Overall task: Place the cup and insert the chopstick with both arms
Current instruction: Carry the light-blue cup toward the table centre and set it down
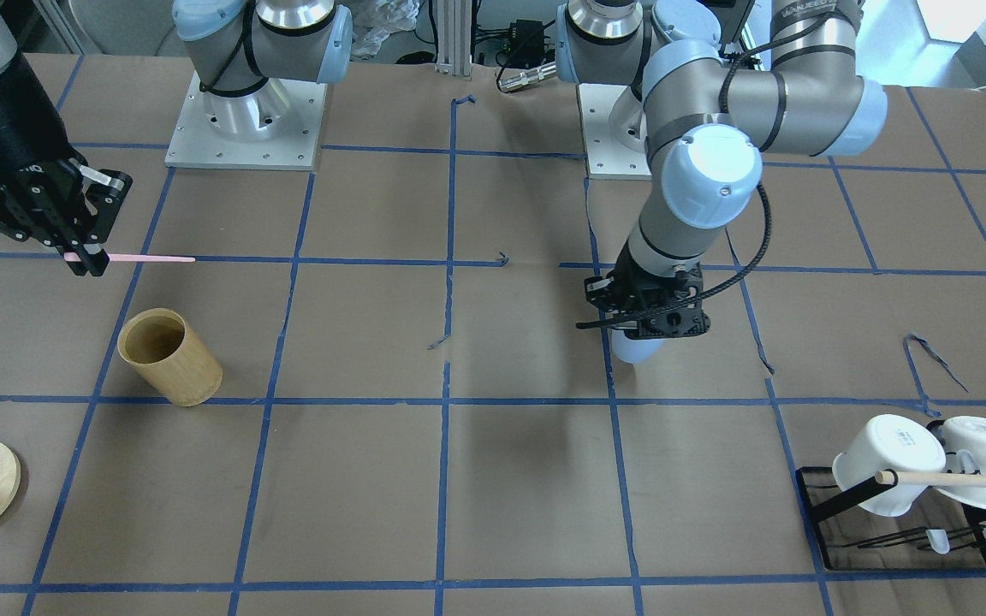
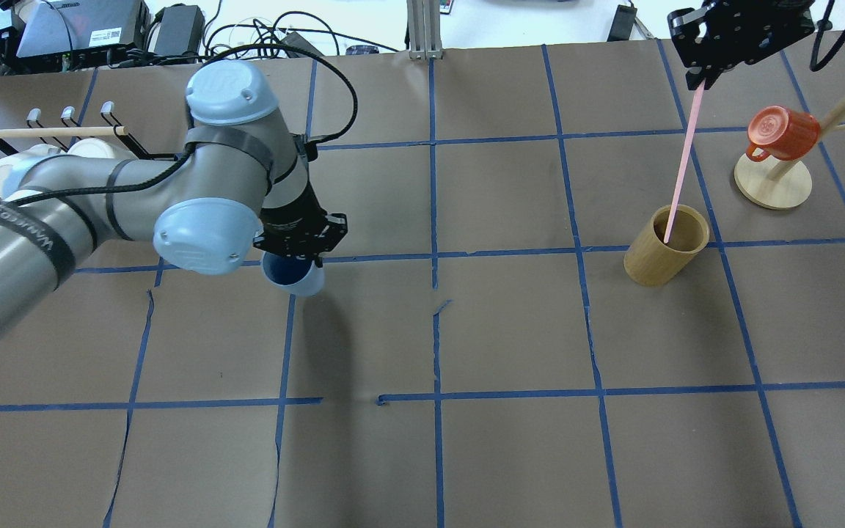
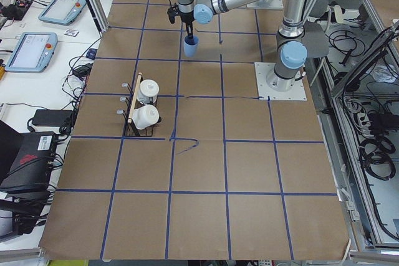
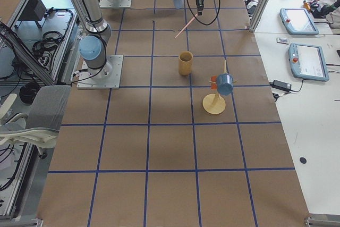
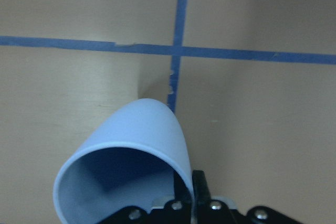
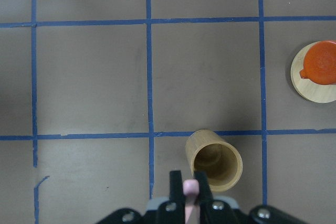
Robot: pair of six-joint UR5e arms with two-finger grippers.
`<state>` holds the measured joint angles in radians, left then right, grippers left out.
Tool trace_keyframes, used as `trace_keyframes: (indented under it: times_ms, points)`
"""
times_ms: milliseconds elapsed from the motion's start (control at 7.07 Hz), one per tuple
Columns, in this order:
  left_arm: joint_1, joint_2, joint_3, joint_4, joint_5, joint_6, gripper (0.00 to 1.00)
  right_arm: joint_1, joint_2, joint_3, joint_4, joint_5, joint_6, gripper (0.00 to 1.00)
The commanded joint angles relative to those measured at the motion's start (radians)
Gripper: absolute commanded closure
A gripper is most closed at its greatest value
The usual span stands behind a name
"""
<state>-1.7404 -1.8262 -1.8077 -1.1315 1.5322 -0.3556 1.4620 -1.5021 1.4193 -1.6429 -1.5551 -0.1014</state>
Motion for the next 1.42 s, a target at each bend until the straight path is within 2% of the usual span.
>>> trace_keyframes:
  times_ms: [0, 142, 283, 425, 708, 1132, 1274]
  points:
    - [-0.109, -0.143, 0.156, 0.061, -0.070, -0.224, 1.00, 0.000, -0.001, 0.003, 0.000, -0.008, -0.004, 1.00]
    - [-0.141, -0.207, 0.257, 0.062, -0.122, -0.355, 1.00, 0.000, -0.001, 0.004, 0.000, -0.008, -0.004, 1.00]
    - [-0.160, -0.240, 0.330, 0.050, -0.135, -0.455, 1.00, 0.000, 0.000, 0.004, 0.000, -0.008, -0.004, 1.00]
    - [-0.171, -0.246, 0.333, 0.047, -0.144, -0.454, 1.00, 0.000, 0.000, 0.004, 0.000, -0.010, -0.006, 1.00]
    - [-0.175, -0.258, 0.323, 0.021, -0.152, -0.456, 0.01, 0.000, 0.000, 0.004, 0.000, -0.008, -0.008, 1.00]
    - [-0.163, -0.227, 0.338, 0.018, -0.167, -0.425, 0.02, 0.000, -0.003, 0.006, 0.002, -0.006, -0.006, 1.00]
    - [-0.148, -0.196, 0.359, 0.009, -0.176, -0.351, 0.02, 0.000, -0.006, 0.007, 0.000, -0.002, 0.005, 1.00]
